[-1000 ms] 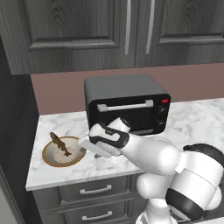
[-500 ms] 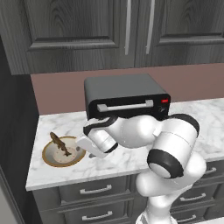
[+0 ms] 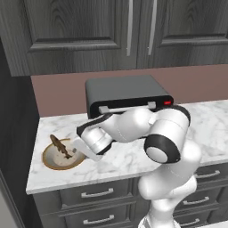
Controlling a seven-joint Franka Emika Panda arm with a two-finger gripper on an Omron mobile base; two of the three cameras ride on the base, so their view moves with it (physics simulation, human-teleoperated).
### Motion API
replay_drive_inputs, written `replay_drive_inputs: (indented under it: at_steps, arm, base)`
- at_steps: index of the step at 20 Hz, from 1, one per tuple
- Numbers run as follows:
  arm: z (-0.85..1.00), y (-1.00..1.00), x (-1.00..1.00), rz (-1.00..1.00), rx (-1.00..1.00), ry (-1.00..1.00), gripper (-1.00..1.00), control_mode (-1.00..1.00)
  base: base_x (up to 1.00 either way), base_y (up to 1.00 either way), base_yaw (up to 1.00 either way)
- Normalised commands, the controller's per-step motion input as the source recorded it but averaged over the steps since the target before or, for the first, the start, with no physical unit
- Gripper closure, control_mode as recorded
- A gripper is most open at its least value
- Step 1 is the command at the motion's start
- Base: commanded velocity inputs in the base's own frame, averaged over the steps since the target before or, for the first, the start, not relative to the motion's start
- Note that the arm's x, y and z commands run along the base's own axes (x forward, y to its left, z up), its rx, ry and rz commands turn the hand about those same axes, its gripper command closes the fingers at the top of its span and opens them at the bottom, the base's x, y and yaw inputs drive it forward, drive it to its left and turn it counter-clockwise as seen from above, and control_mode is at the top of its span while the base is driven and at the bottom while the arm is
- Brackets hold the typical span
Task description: Remove the kiwi from the bowl and place it on the small plate. Then place the bowl with only the fish in the microwave, close the door, and press the start button to microwave the fish.
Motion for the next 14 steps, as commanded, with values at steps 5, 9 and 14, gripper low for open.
replay_drive_inputs:
  at_steps: [5,9,14]
  arm:
    - [-0.05,0.11,0.0,-0.05,0.01,0.0,1.0,-1.0]
    - [0.3,-0.06,-0.09,-0.08,0.03,0.0,1.0,-1.0]
    - [0.5,-0.53,-0.27,-0.08,0.12,0.0,1.0,-1.0]
  base:
    - [0.0,0.0,0.0]
    - [0.0,0.0,0.0]
    - [0.0,0.0,0.0]
